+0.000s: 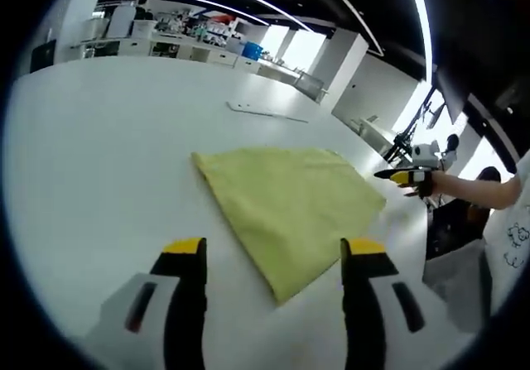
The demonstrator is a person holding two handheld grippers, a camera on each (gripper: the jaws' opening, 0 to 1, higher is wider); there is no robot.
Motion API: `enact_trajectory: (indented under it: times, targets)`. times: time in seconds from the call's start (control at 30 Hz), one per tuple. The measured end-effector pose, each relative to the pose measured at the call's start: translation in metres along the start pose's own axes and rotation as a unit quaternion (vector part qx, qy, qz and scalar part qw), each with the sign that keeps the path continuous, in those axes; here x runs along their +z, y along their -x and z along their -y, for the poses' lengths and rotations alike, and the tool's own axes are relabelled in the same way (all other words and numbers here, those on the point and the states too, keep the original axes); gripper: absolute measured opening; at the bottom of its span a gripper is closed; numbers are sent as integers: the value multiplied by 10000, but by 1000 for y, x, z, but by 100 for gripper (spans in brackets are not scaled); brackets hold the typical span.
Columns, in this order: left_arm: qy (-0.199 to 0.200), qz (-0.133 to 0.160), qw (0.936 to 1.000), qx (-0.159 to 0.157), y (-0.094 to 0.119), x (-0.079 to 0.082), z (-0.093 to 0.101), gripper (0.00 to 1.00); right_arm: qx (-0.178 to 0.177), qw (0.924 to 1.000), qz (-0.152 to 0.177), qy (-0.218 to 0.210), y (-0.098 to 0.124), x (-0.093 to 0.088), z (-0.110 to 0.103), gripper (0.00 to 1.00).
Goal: Fold the garment on the visible template until the final outline fits inside the template.
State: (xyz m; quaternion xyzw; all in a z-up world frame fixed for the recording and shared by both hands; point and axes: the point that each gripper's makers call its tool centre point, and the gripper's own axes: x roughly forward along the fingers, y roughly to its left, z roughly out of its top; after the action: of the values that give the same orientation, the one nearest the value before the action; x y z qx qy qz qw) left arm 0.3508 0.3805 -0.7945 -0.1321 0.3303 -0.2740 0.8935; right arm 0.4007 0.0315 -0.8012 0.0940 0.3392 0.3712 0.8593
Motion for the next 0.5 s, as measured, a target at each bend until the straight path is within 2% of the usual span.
enact_trajectory:
  times: [0.23,0.37,0.5]
  targets:
    - [70,-111,9999,-25,8,-15,-2,61,42,9999,-135,-79,7,-16,-4,47]
    - [-24,-278,9996,-21,10,-25,-3,59,129,9996,-233,-45,8,-21,-10,44]
    - [30,-333,9994,-79,10,-34,-6,52,186,9991,-370,47,8,-29,-13,40]
